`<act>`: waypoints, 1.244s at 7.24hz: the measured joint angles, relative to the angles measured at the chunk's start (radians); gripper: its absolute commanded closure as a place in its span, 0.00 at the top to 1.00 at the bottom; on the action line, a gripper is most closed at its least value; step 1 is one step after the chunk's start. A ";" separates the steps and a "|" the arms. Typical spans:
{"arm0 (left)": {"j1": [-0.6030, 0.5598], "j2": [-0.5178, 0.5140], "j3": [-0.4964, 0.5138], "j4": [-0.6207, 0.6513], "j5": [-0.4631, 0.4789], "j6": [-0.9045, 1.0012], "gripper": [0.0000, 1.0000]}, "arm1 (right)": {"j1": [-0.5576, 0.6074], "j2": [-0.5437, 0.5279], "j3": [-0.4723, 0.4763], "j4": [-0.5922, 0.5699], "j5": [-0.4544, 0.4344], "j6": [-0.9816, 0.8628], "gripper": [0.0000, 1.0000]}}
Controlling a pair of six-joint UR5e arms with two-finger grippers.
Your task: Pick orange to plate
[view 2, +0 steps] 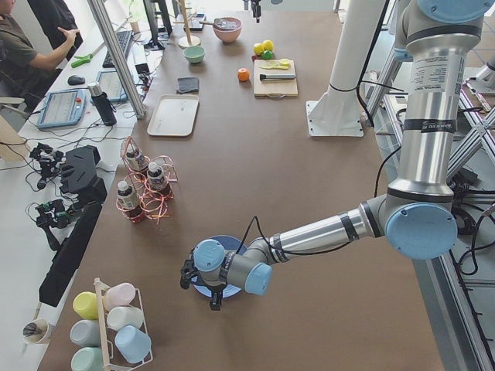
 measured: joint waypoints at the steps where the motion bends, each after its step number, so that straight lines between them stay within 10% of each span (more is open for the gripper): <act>1: 0.000 0.000 0.004 0.000 0.001 0.000 0.36 | 0.000 0.000 0.002 0.000 0.000 0.000 0.99; 2: 0.001 0.000 0.007 -0.001 0.002 -0.001 0.00 | 0.000 0.000 0.003 0.000 0.001 0.000 0.99; 6: -0.002 0.002 -0.054 0.000 -0.014 -0.052 0.00 | -0.003 0.003 0.022 0.000 0.005 0.002 0.99; 9: 0.027 -0.011 -0.330 0.005 -0.161 -0.476 0.00 | -0.063 0.101 0.023 -0.002 0.007 0.134 0.99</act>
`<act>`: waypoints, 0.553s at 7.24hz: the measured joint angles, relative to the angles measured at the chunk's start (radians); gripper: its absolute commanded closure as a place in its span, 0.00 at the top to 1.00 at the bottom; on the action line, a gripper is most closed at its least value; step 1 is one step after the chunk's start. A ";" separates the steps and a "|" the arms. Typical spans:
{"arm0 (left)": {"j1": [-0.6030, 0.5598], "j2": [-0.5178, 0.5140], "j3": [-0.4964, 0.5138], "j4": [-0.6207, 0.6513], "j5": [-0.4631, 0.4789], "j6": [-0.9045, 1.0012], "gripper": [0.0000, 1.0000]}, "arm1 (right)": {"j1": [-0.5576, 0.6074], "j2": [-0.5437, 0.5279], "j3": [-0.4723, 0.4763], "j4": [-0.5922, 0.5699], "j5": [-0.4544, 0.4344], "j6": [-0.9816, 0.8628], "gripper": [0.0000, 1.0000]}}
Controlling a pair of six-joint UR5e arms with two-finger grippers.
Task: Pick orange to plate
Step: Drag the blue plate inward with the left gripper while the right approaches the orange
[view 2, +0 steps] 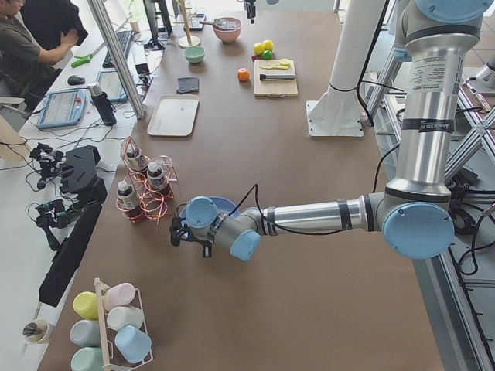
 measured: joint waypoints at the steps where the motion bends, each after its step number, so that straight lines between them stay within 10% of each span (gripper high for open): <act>1: 0.063 -0.001 -0.115 0.001 0.004 -0.194 0.00 | -0.055 0.067 0.003 0.001 -0.002 0.113 0.99; 4: 0.407 -0.054 -0.364 0.001 0.243 -0.712 0.00 | -0.257 0.265 0.043 0.004 -0.041 0.455 0.99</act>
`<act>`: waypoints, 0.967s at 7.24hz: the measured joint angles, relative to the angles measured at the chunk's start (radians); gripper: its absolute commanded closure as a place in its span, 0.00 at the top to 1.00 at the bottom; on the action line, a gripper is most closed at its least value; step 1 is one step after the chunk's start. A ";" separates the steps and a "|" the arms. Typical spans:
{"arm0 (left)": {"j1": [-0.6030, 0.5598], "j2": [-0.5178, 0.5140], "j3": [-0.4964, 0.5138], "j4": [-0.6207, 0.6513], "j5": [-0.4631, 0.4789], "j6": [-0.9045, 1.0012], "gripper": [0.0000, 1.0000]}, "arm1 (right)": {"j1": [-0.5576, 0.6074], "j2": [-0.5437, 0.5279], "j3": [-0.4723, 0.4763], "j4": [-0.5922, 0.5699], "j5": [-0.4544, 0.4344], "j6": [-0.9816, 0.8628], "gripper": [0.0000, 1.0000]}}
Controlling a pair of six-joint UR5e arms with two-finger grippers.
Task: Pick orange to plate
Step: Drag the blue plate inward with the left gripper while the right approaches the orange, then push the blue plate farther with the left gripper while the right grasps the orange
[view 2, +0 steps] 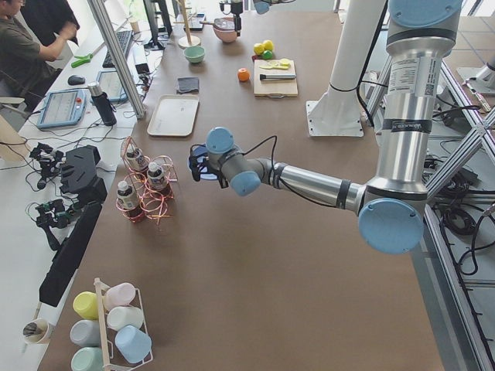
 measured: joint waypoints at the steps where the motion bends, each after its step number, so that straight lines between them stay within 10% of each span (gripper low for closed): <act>1: 0.110 -0.056 -0.013 0.005 0.091 -0.099 0.00 | -0.073 0.040 0.014 0.000 -0.055 0.088 0.99; 7: 0.434 -0.271 0.032 0.112 0.402 -0.254 0.00 | -0.314 0.111 0.035 -0.001 -0.257 0.328 0.99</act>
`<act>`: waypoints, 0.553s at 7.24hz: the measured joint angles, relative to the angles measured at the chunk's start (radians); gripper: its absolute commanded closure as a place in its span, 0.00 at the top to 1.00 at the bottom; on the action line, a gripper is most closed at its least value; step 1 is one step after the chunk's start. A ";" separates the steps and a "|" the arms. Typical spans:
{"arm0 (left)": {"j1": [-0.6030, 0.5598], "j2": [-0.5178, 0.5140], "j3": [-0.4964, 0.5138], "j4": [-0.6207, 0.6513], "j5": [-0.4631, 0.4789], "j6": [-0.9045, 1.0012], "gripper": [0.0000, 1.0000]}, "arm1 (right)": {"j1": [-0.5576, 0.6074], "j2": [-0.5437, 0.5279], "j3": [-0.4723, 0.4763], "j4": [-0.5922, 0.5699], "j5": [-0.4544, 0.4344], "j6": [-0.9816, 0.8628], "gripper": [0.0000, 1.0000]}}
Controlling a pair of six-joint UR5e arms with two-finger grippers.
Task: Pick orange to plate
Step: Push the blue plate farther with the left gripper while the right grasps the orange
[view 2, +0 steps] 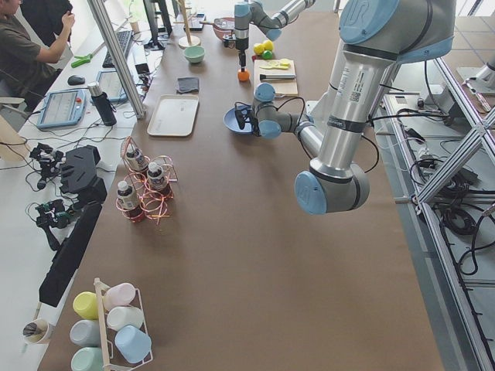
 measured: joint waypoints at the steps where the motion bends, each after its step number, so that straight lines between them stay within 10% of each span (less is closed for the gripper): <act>1: 0.020 -0.022 0.015 -0.002 0.013 -0.001 0.00 | -0.005 -0.003 0.000 0.000 -0.005 0.001 0.99; 4: 0.048 -0.059 0.046 -0.004 0.024 0.000 0.00 | -0.009 -0.007 -0.007 0.000 -0.008 0.004 0.99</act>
